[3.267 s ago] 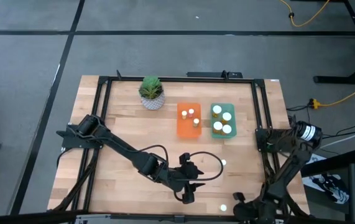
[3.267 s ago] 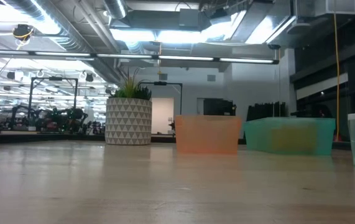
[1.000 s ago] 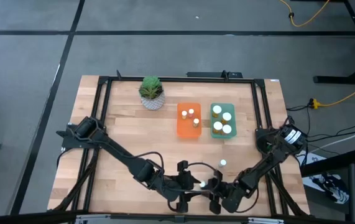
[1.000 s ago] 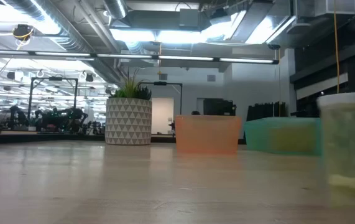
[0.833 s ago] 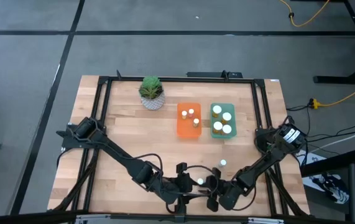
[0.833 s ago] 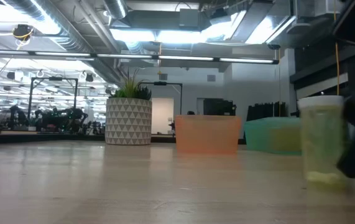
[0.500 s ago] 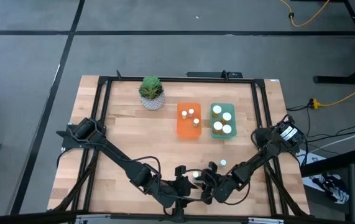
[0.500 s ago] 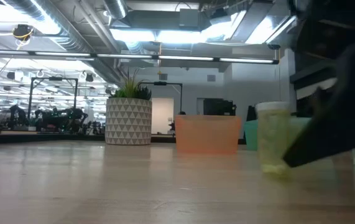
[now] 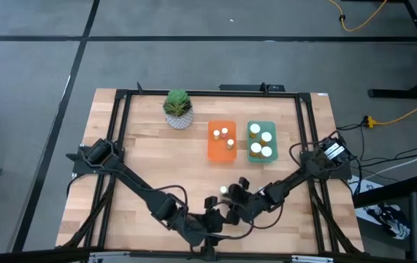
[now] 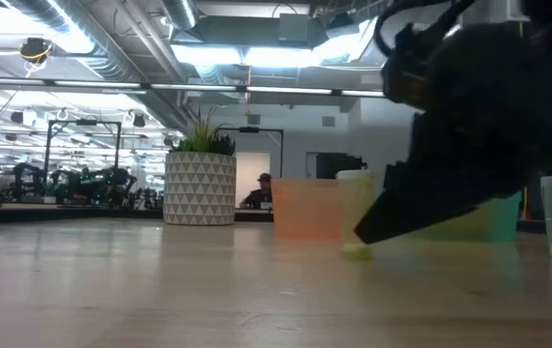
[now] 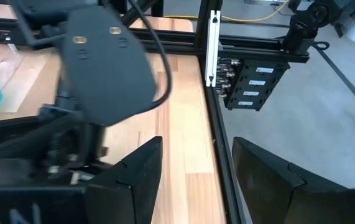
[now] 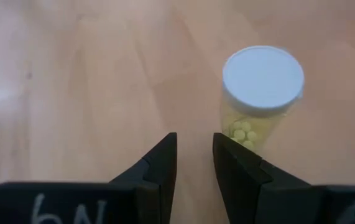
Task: Pick and place medicine bottles into bin by pill shape (circle, oval)
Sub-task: Move the small yellow bottle to the center of the table, then adjust the small blue bottle
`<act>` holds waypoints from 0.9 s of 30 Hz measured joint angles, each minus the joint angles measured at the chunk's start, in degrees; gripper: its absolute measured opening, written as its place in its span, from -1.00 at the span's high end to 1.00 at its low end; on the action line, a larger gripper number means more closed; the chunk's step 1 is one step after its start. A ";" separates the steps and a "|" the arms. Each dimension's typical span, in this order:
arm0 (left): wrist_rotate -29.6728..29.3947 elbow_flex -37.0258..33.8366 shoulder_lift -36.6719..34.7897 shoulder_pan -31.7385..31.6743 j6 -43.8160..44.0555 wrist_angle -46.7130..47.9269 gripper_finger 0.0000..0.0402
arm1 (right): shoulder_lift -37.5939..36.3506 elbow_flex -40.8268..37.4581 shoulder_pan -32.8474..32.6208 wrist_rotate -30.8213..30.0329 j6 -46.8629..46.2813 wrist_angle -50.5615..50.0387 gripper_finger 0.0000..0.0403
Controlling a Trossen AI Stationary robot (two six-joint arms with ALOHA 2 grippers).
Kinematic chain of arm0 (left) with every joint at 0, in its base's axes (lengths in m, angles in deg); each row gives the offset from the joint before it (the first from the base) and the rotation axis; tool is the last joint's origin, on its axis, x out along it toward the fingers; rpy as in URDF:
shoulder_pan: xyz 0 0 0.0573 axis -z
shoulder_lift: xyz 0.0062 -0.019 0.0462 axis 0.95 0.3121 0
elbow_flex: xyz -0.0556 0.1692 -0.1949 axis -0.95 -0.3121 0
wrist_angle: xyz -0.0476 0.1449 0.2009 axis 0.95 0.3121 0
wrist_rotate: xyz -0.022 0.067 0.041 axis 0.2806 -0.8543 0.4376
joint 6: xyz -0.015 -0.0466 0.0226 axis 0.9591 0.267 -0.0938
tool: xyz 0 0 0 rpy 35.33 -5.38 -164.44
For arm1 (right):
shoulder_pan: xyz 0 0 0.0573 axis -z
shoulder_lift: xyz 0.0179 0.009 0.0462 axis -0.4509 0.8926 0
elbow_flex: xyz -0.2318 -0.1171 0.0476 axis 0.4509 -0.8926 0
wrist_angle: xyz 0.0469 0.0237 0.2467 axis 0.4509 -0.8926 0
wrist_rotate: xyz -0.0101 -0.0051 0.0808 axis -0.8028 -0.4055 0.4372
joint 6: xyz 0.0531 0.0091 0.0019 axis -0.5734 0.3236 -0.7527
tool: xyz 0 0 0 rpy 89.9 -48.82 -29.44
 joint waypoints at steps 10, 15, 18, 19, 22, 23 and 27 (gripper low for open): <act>0.00 0.00 -0.42 1.03 0.17 1.41 0.07 | -1.30 -0.04 4.02 3.51 1.60 -0.19 0.48; -0.41 0.02 -0.87 1.50 0.15 1.37 0.07 | -5.81 -0.04 3.89 6.08 -0.45 -5.31 0.48; -0.44 0.02 -0.87 1.67 0.08 1.40 0.07 | -9.95 -0.04 3.18 11.33 -6.54 -12.18 0.48; -0.45 0.02 -0.87 1.75 0.09 1.41 0.07 | -11.56 -0.04 2.73 12.78 -8.43 -14.82 0.48; -0.49 0.02 -0.87 1.76 0.05 1.59 0.07 | -17.06 -0.04 0.52 15.79 -15.22 -22.34 0.48; -0.51 0.02 -0.87 1.76 0.07 1.59 0.07 | -19.00 -0.04 -0.57 16.01 -17.66 -24.92 0.48; -0.51 0.02 -0.87 1.74 0.09 1.65 0.07 | -26.58 -0.04 -5.86 12.87 -25.04 -32.69 0.48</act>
